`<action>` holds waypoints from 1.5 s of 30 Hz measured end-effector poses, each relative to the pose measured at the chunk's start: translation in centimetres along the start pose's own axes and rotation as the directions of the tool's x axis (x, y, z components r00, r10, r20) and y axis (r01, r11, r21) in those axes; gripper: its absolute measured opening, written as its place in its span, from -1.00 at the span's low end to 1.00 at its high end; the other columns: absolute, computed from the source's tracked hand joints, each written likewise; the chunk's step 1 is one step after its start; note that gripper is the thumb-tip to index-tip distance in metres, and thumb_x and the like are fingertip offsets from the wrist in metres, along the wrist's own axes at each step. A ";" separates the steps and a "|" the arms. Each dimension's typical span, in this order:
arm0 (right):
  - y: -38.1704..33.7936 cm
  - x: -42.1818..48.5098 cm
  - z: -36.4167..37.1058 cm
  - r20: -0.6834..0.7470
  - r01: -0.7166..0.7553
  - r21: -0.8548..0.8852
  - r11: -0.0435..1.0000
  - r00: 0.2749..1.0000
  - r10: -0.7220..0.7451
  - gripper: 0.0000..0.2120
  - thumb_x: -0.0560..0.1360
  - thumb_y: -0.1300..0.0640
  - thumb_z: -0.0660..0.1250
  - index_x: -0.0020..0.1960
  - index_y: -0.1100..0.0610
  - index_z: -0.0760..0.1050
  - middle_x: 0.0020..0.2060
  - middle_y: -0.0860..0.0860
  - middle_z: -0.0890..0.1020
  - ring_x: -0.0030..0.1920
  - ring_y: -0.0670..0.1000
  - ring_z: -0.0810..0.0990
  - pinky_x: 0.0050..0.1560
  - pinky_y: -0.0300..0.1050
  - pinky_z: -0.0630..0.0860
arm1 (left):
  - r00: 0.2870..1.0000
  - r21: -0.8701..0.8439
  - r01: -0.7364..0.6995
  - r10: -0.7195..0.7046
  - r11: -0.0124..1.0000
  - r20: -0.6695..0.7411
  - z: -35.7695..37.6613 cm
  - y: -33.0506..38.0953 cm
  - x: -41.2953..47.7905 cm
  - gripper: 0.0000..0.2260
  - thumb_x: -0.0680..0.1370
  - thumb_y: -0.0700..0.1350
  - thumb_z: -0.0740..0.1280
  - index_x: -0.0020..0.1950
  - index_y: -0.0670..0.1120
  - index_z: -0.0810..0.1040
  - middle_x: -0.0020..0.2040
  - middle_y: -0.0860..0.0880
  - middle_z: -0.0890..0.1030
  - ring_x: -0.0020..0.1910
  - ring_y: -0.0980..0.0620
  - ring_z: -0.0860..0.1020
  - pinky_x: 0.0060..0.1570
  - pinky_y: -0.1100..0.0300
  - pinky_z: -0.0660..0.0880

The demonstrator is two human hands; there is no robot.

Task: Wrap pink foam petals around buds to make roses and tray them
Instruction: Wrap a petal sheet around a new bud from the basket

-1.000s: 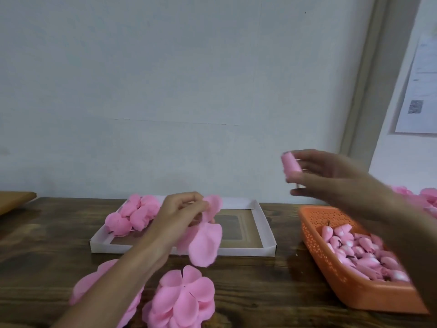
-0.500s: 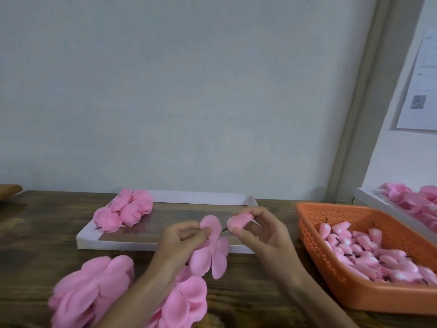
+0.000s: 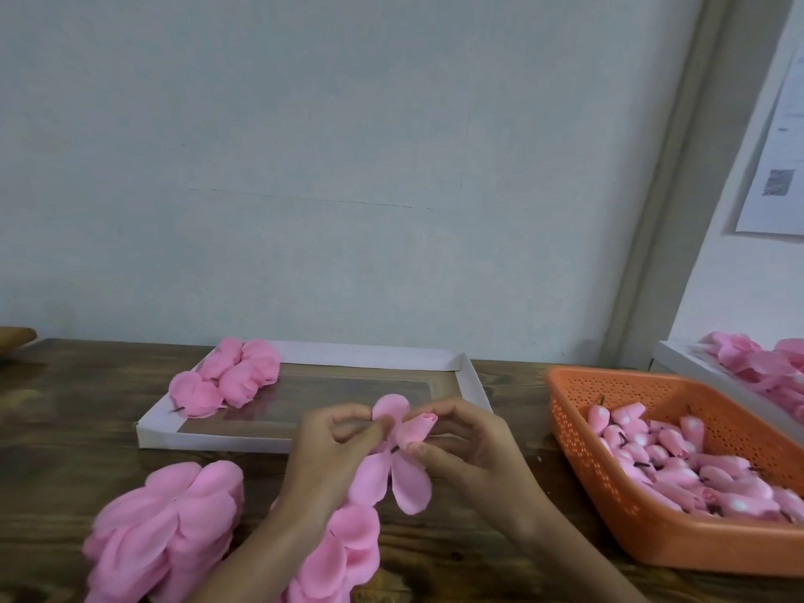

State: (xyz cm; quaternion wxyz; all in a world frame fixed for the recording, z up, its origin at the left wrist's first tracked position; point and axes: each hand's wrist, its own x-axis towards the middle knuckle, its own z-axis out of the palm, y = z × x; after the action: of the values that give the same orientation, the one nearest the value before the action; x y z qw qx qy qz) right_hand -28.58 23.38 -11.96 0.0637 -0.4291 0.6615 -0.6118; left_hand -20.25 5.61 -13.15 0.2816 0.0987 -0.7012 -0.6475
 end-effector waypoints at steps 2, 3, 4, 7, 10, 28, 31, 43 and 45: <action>0.0 0.0 0.1 0.006 -0.002 -0.003 1.000 1.000 0.002 -0.81 0.54 0.27 0.52 0.14 0.16 0.63 0.06 0.05 0.75 0.12 0.11 0.74 0.19 0.17 0.66 | 1.000 -0.004 -0.009 0.009 1.000 0.005 0.0 -0.2 0.1 -0.92 0.54 -0.16 0.52 -0.16 -0.07 0.76 -0.22 -0.12 0.75 -0.19 -0.07 0.73 -0.16 0.07 0.57; 0.0 0.0 0.1 0.004 0.001 -0.009 1.000 1.000 -0.001 -0.81 0.54 0.28 0.52 0.13 0.16 0.63 0.06 0.05 0.75 0.12 0.10 0.74 0.19 0.16 0.66 | 1.000 -0.013 -0.011 0.011 1.000 0.002 -0.1 -0.2 0.1 -0.92 0.53 -0.17 0.53 -0.16 -0.07 0.76 -0.22 -0.12 0.75 -0.21 -0.03 0.73 -0.17 0.09 0.56; 0.0 0.0 0.1 -0.002 0.007 -0.020 1.000 1.000 -0.007 -0.81 0.54 0.28 0.52 0.13 0.15 0.63 0.05 0.04 0.75 0.12 0.10 0.74 0.19 0.14 0.66 | 1.000 -0.025 -0.011 0.011 1.000 -0.005 -0.1 -0.3 0.2 -0.93 0.53 -0.17 0.53 -0.16 -0.08 0.76 -0.22 -0.13 0.75 -0.21 -0.02 0.73 -0.17 0.09 0.56; 0.1 0.0 0.1 -0.033 0.030 -0.059 0.998 0.999 -0.032 -0.80 0.54 0.26 0.53 0.12 0.09 0.64 0.04 0.00 0.75 0.11 0.08 0.74 0.18 0.11 0.67 | 1.000 -0.070 -0.005 0.004 0.998 -0.014 -0.1 -0.5 0.3 -0.94 0.52 -0.19 0.54 -0.16 -0.12 0.75 -0.20 -0.15 0.76 -0.18 -0.04 0.74 -0.14 0.07 0.57; 0.2 0.0 0.2 -0.056 0.058 -0.092 0.994 0.996 -0.063 -0.79 0.52 0.24 0.55 0.11 0.07 0.65 0.06 -0.02 0.70 0.11 0.08 0.73 0.14 0.08 0.68 | 1.000 -0.098 0.001 0.001 0.995 0.027 -0.1 -0.6 0.3 -0.91 0.53 -0.18 0.53 -0.17 -0.15 0.73 -0.20 -0.21 0.75 -0.18 -0.08 0.73 -0.10 0.00 0.58; -1.4 -0.3 0.0 -0.184 0.133 -0.197 0.971 0.968 -0.170 -0.69 0.28 -0.05 0.69 -0.13 0.01 0.63 -0.03 -0.06 0.67 -0.02 0.08 0.68 -0.09 0.04 0.68 | 0.955 -0.089 -0.152 0.169 0.984 0.243 0.2 1.5 -1.3 -0.81 0.57 -0.05 0.43 0.16 0.03 0.76 0.07 -0.06 0.77 0.12 -0.09 0.72 0.09 0.05 0.67; -1.6 -0.2 -0.2 -0.162 0.064 -0.066 0.996 0.984 -0.074 -0.60 0.22 -0.08 0.69 -0.09 -0.06 0.56 -0.05 0.02 0.71 -0.03 0.09 0.73 -0.06 0.13 0.70 | 0.939 -0.093 -0.155 0.176 0.983 0.295 0.2 1.6 -1.5 -0.81 0.61 -0.08 0.42 0.18 0.07 0.75 0.11 -0.03 0.76 0.16 -0.06 0.71 0.09 0.11 0.65; -1.4 -0.8 1.1 -0.319 0.125 0.000 0.992 0.940 -0.118 -0.81 0.40 0.19 0.64 -0.08 -0.03 0.73 -0.13 0.02 0.77 -0.11 0.08 0.77 -0.13 -0.14 0.68 | 0.947 -0.188 -0.192 0.232 0.963 0.222 0.9 1.6 -1.8 -0.73 0.52 -0.20 0.49 0.19 0.04 0.74 0.10 -0.12 0.75 0.05 -0.13 0.75 0.01 0.14 0.66; -1.5 -1.0 1.5 -0.340 0.136 0.002 0.991 0.932 -0.127 -0.82 0.41 0.13 0.62 -0.02 -0.06 0.75 -0.09 -0.01 0.77 -0.07 0.04 0.78 -0.10 -0.17 0.69 | 0.955 -0.197 -0.203 0.238 0.959 0.175 0.9 1.8 -1.9 -0.73 0.50 -0.19 0.49 0.15 0.08 0.75 0.09 -0.12 0.75 0.00 -0.11 0.75 -0.04 0.17 0.66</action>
State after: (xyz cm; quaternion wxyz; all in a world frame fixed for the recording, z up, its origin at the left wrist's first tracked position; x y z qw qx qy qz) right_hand -26.31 23.05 -11.44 -0.0867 -0.3597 0.6245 -0.6879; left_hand -18.77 7.60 -11.97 0.2894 -0.0704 -0.6721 -0.6780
